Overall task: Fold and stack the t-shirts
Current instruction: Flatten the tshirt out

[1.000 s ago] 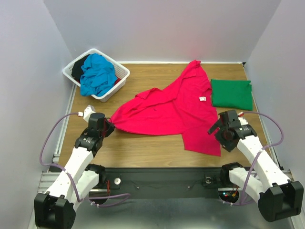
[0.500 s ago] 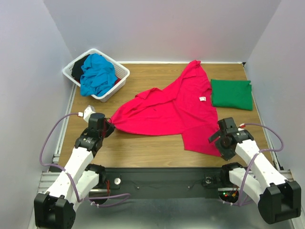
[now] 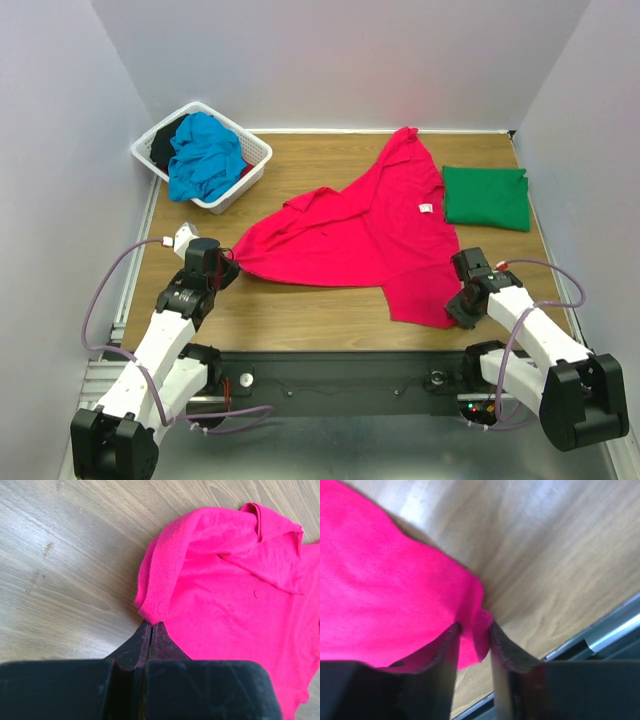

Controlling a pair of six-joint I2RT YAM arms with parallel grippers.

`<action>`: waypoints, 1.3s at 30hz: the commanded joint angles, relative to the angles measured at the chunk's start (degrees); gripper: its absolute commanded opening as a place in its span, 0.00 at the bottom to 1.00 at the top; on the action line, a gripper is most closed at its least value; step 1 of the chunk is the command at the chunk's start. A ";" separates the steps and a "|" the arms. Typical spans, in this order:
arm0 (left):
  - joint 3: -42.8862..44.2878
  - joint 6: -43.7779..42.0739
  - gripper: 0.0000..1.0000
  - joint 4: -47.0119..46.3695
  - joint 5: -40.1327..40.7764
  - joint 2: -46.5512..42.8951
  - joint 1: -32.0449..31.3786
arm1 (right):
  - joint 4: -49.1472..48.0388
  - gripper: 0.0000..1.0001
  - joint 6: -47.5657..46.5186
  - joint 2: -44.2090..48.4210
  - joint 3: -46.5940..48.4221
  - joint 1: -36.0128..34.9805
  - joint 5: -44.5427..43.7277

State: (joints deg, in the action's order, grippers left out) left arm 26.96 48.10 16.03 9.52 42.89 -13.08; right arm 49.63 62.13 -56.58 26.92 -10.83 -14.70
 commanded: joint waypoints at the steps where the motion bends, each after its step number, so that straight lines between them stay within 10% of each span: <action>1: 1.16 -0.11 0.00 0.05 1.56 -1.15 -0.19 | -15.78 0.29 -1.57 -1.17 -0.91 0.28 -2.52; 7: 2.39 -1.86 0.00 -0.74 -1.69 -1.41 -0.10 | -19.48 0.00 -10.35 1.82 5.84 0.28 -4.63; 39: 78.33 -11.45 0.00 14.03 -7.93 -4.04 -0.10 | -16.23 0.00 -29.17 4.11 99.81 0.20 -8.42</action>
State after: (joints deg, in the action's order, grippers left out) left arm 101.49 37.89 29.06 3.60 38.92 -13.15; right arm 34.37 35.29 -50.43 122.02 -10.85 -23.42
